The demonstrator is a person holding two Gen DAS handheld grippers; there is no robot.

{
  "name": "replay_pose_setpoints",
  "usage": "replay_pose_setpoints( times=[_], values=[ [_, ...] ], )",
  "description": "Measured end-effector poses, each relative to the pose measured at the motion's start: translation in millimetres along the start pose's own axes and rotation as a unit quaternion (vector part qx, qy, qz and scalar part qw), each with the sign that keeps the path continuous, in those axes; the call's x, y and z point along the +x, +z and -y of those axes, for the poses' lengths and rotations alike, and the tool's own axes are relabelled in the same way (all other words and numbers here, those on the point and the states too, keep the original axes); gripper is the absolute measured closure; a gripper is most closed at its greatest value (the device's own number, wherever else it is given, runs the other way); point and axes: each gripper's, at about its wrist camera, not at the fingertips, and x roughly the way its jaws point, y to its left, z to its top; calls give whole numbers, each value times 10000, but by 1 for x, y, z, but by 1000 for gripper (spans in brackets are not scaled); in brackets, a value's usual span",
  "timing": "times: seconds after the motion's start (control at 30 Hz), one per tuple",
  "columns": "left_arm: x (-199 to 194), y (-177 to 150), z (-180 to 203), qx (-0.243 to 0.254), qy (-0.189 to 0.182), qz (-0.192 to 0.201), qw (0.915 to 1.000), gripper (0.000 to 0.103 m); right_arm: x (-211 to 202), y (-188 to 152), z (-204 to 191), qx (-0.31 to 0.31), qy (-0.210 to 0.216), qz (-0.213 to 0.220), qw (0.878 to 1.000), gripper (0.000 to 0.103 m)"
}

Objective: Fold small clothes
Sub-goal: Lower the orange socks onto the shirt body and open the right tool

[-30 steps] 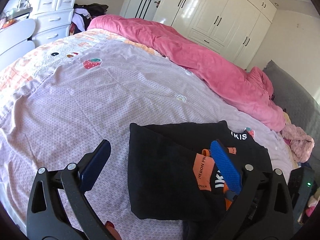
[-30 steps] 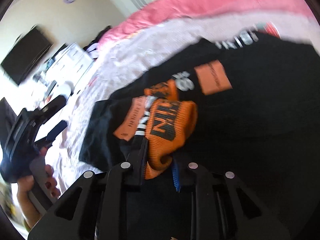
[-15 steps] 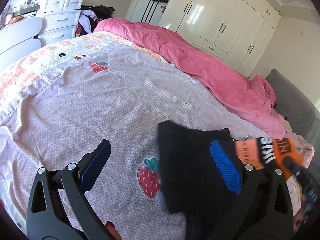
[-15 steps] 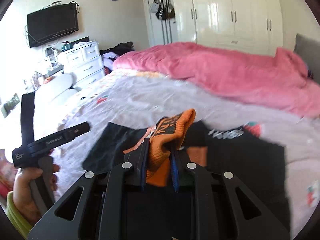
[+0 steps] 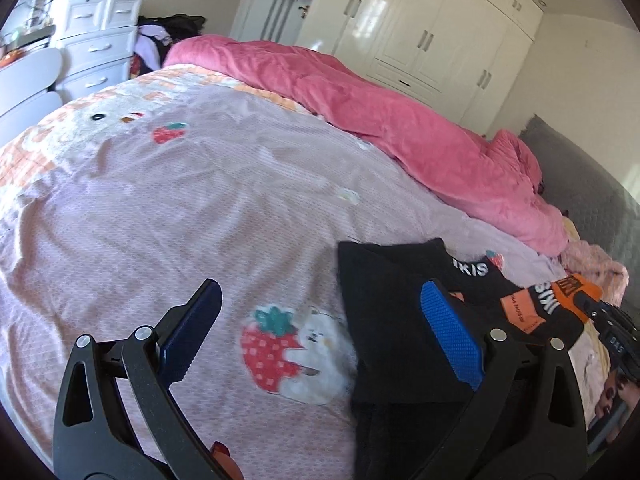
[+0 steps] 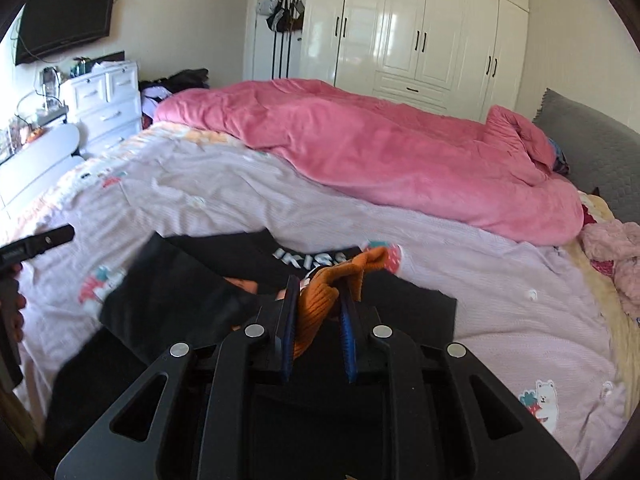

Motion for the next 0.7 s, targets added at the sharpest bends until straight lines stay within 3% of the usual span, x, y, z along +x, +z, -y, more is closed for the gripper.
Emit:
replay_pose_setpoints(
  times=[0.07, 0.2, 0.23, 0.37, 0.5, 0.7],
  values=[
    [6, -3, 11, 98, -190, -105, 9997, 9, 4, -7, 3, -2, -13, -58, 10000, 85],
    [26, -16, 36, 45, -1153, -510, 9920, 9, 14, -25, 10, 78, -13, -226, 9997, 85],
    [32, -20, 42, 76, -1252, -597, 9903, 9, 17, -30, 13, 134, -23, -284, 9995, 84],
    [52, -35, 68, 554, -1135, -814, 9886, 9, 27, -49, 25, 397, -71, -585, 9975, 81],
    [63, -48, 73, 681, -1005, -1048, 9871, 9, 31, -65, 40, 697, -175, -841, 9939, 74],
    [68, -54, 77, 976, -745, -1098, 9863, 9, 33, -72, 62, 1136, -144, -909, 9893, 54]
  ],
)
